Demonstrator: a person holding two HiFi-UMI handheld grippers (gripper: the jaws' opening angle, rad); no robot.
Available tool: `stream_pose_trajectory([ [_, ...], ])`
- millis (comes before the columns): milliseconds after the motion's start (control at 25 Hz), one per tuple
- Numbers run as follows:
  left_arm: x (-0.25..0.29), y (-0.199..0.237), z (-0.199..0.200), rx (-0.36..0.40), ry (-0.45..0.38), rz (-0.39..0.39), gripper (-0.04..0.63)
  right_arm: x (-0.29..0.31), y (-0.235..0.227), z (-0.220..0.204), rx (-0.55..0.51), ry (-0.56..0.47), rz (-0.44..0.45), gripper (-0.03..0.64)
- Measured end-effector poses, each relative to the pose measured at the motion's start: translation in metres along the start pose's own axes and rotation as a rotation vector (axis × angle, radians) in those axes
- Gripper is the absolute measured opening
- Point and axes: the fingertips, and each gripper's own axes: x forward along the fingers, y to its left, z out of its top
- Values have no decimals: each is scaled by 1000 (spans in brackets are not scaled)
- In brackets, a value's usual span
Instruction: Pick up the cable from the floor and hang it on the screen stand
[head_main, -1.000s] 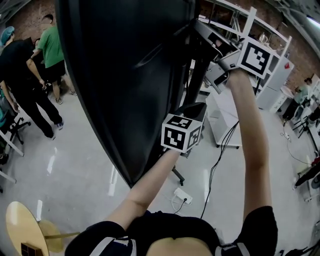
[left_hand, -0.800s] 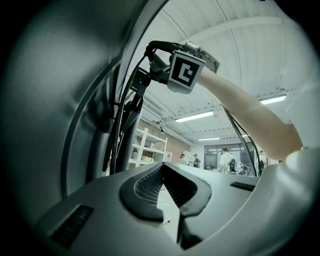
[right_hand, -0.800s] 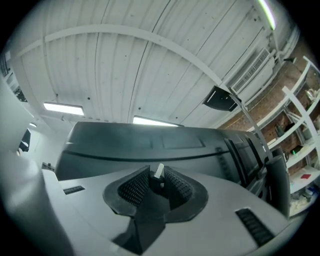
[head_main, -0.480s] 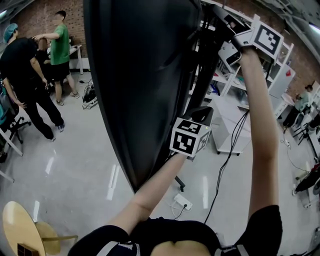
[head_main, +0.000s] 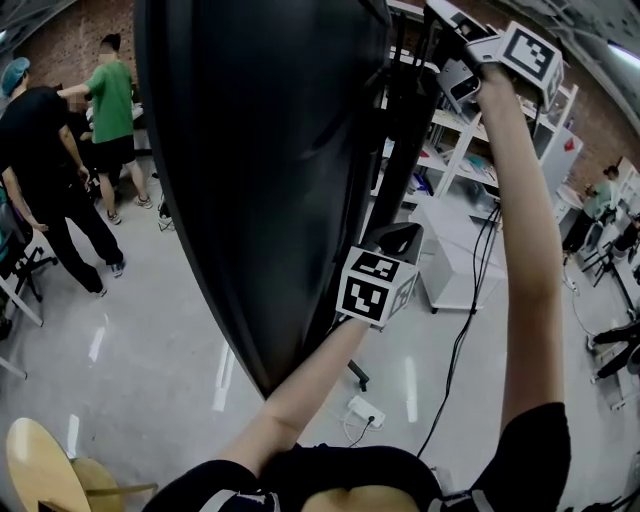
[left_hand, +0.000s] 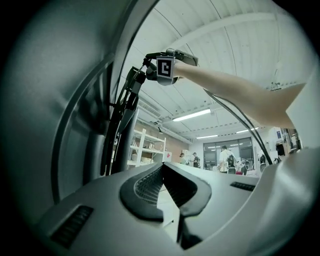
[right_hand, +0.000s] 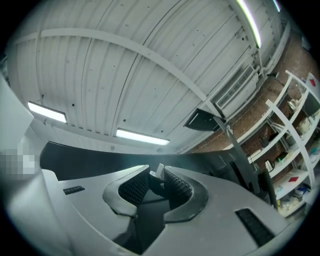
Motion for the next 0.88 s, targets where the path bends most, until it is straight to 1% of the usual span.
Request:
stream_pose_trajectory([
  [160,0,4,-3,9,13,1,8,-11,-9,38,-87,-87,-14,106],
  [240,4,-1,1,16,24,-1,8,-25,-12,50,-99,-102,-56,105],
  [320,9,-8,4,24,34,-6,8,-41,-26,68,-118,-136,-93,104],
  [520,18,-23,5,32,45,-10,8,-97,-61,118,-129,-283,-168,104],
  [640,23,-30,9,45,42,-10,8,-130,-76,146,-142,-342,-213,104],
  [760,25,-34,11,53,47,-11,8,-162,-94,155,-149,-368,-268,104],
  [880,29,-39,10,64,47,-10,8,-190,-121,142,-139,-354,-316,104],
])
